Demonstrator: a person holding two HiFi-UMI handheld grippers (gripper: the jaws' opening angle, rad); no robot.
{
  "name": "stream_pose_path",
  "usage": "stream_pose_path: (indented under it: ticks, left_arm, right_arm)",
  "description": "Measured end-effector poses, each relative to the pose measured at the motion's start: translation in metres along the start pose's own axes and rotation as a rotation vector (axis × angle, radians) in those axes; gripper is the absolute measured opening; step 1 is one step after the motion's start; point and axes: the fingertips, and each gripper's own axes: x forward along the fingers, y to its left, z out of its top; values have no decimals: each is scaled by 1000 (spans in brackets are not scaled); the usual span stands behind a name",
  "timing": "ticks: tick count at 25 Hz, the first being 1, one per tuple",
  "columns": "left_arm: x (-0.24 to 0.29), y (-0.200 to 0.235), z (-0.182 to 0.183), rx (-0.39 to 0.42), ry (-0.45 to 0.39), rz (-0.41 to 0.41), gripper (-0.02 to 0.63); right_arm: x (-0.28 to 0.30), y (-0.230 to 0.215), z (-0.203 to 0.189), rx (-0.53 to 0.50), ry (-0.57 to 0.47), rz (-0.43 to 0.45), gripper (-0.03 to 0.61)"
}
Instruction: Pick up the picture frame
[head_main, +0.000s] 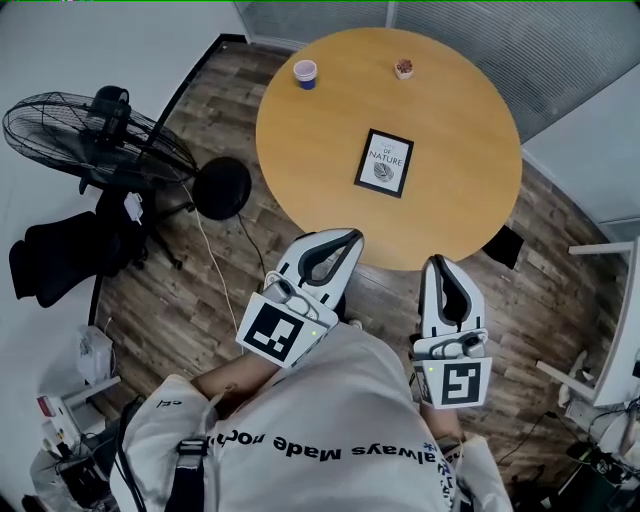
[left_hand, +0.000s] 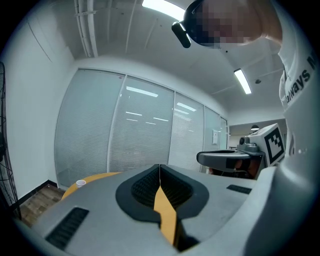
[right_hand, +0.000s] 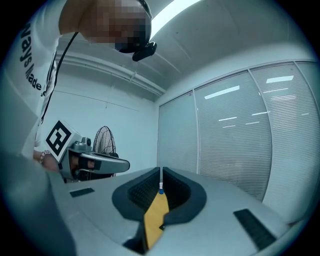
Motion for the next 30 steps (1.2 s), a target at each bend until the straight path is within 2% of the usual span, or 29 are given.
stream_pose_path:
  ticks: [8, 19, 30]
  left_arm:
    - [32, 50, 1, -7, 13, -13, 28]
    - [77, 103, -18, -23, 76, -45, 28]
    - [128, 139, -78, -65, 201, -88, 29]
  right_arm:
    - [55, -13, -1, -6, 13, -30, 43]
    - [119, -34, -24, -9, 75, -55, 43]
    - [165, -62, -88, 33, 194, -63, 44]
